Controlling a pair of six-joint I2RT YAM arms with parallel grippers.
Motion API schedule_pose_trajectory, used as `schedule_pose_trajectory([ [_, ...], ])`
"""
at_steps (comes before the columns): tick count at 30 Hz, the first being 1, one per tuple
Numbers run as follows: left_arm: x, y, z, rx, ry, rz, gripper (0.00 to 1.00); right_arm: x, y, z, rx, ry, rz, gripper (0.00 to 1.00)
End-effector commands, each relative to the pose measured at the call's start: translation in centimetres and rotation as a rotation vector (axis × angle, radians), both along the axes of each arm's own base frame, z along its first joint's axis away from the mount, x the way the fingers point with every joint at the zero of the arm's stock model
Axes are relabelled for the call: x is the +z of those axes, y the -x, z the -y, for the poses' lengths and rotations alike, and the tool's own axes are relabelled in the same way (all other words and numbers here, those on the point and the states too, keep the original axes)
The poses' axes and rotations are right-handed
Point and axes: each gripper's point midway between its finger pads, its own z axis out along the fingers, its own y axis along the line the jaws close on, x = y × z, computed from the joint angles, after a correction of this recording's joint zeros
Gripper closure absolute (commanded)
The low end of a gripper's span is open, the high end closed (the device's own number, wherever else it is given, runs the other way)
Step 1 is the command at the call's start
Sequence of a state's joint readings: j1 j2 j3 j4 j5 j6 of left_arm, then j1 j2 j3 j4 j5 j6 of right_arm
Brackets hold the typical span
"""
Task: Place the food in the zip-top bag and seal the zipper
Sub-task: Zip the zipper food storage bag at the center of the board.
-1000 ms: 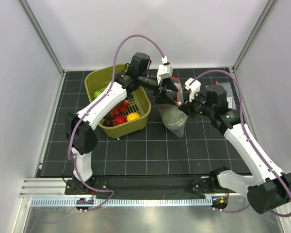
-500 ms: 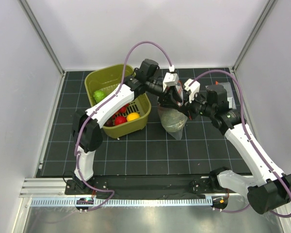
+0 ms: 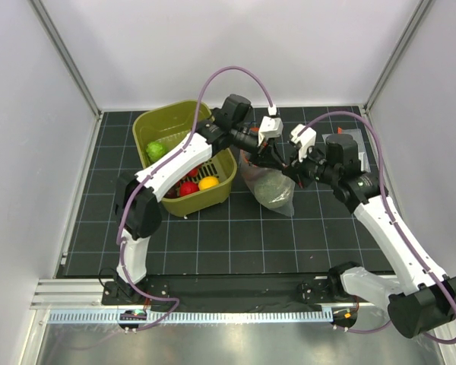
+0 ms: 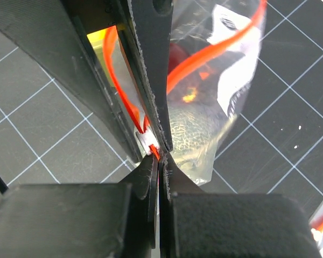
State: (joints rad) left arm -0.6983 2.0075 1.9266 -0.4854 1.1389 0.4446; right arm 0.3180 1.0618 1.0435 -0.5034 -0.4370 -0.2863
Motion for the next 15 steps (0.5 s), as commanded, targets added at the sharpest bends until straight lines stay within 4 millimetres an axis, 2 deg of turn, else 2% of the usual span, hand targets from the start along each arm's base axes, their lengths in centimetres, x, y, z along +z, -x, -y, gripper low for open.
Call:
schedule_pose_trajectory([
  [1,-0.9,-1.6,0.0,0.068,-0.031,0.069,0.90,3.4,0.6,-0.8,0.049,-0.051,0.116,0.99],
  [6,-1.8,-2.4,-0.4,0.113,-0.074,0.087,0.96,3.3,0.5,0.2,-0.008,-0.029,0.132,0.99],
  [12,-2.7,-3.5,-0.9,0.185,-0.115,0.071,0.98,2.9,-1.1,4.2,-0.251,0.011,0.215,0.99],
  [15,-3.0,-3.9,-1.0,0.211,-0.125,0.061,1.00,2.7,-1.4,5.0,-0.311,-0.013,0.211,0.99],
])
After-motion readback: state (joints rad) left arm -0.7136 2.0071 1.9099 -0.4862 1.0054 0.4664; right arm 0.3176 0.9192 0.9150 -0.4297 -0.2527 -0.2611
